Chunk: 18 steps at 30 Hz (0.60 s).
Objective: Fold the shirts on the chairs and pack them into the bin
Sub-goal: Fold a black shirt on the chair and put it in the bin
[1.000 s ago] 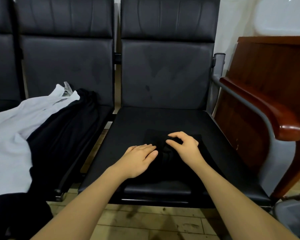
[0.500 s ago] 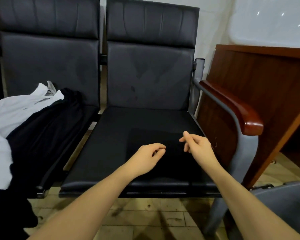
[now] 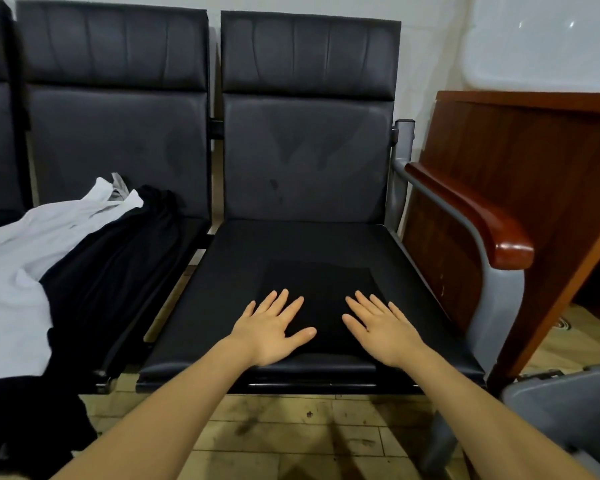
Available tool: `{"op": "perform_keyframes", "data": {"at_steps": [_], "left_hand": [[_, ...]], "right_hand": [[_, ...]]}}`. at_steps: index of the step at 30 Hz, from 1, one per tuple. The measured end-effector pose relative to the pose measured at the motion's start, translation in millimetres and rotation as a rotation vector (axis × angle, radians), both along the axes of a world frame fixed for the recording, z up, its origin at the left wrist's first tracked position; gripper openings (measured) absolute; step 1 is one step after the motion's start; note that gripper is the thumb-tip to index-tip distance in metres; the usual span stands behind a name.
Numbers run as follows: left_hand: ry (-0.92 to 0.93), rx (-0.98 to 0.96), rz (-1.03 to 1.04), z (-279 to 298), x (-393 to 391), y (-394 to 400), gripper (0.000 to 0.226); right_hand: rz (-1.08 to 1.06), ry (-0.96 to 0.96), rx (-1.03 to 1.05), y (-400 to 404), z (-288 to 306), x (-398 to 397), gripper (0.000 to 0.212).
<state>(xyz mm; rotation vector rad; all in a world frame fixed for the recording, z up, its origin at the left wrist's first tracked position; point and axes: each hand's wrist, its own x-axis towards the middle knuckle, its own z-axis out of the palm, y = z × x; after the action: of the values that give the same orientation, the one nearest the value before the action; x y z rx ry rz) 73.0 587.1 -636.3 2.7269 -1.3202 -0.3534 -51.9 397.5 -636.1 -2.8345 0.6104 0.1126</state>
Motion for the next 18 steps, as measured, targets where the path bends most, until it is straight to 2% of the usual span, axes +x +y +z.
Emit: {"op": "perform_keyframes", "data": {"at_steps": [4,8,12,15,18], "left_hand": [[-0.015,-0.148,-0.069,0.3,-0.2,12.2,0.065],[-0.075,-0.355,-0.160,4.2,-5.6,17.7,0.047],[-0.068,-0.460,-0.204,4.0,-14.4,13.6,0.031],[0.028,-0.578,-0.139,0.0,-16.7,9.0,0.029],[0.080,-0.625,-0.105,-1.1,-16.3,6.1,0.025]], "right_hand": [[0.034,-0.204,-0.012,-0.2,1.2,-19.3,0.054],[0.101,-0.493,0.069,6.2,5.1,-33.9,0.030],[0.168,-0.471,0.154,5.5,1.8,-43.7,0.023],[0.080,-0.596,0.338,-0.7,-1.7,-47.0,0.016],[0.071,-0.589,0.304,0.7,-2.6,-46.4,0.022]]}}
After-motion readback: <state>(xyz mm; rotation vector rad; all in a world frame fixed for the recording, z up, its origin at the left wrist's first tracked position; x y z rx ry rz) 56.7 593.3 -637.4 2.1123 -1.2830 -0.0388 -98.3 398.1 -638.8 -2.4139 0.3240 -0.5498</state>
